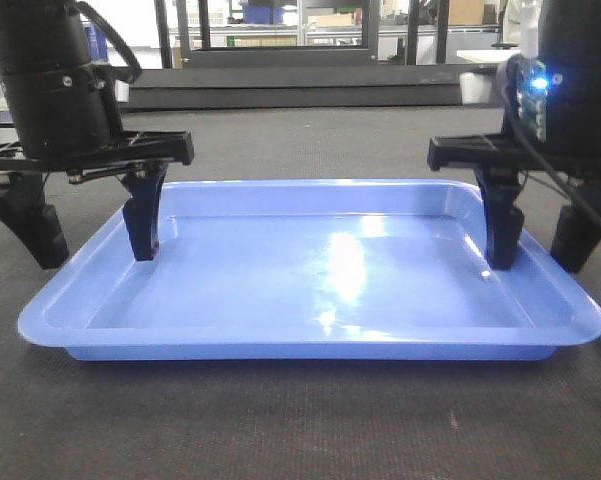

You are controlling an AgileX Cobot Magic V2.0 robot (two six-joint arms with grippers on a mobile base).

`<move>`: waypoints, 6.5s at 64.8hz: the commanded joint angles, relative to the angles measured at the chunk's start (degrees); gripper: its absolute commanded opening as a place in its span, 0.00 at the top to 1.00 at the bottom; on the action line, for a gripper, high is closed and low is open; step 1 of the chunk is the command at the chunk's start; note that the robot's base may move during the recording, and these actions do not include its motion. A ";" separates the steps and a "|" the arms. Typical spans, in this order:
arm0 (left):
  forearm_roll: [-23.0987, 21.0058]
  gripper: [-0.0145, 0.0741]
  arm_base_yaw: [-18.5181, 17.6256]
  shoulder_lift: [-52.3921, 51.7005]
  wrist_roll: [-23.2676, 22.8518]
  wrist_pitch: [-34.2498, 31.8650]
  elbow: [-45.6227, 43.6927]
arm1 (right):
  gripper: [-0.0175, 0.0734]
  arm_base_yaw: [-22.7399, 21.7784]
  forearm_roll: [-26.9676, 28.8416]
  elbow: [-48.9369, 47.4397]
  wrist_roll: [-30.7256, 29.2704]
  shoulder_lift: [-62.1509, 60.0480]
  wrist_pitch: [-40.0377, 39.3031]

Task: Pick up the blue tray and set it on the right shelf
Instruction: 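Close both grippers on the tray's side rims, then lift the blue tray off the table with both grippers, then hold the tray level in both grippers while the base drives to the shelf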

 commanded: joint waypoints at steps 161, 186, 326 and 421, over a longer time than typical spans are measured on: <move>6.95 0.75 -1.76 -8.63 -9.53 13.29 -7.93 | 0.62 0.33 -0.41 -7.65 3.65 -8.51 4.37; 10.26 0.75 -12.11 -19.08 -16.25 16.56 -7.69 | 0.62 8.05 -2.39 6.24 8.58 -22.86 -0.20; 4.78 0.75 -16.40 -32.70 -21.42 8.78 17.49 | 0.62 14.82 -2.38 14.17 14.22 -30.28 0.70; 10.52 0.75 -16.40 -32.70 -21.42 -0.81 17.13 | 0.62 14.82 -2.38 14.17 14.22 -30.28 0.70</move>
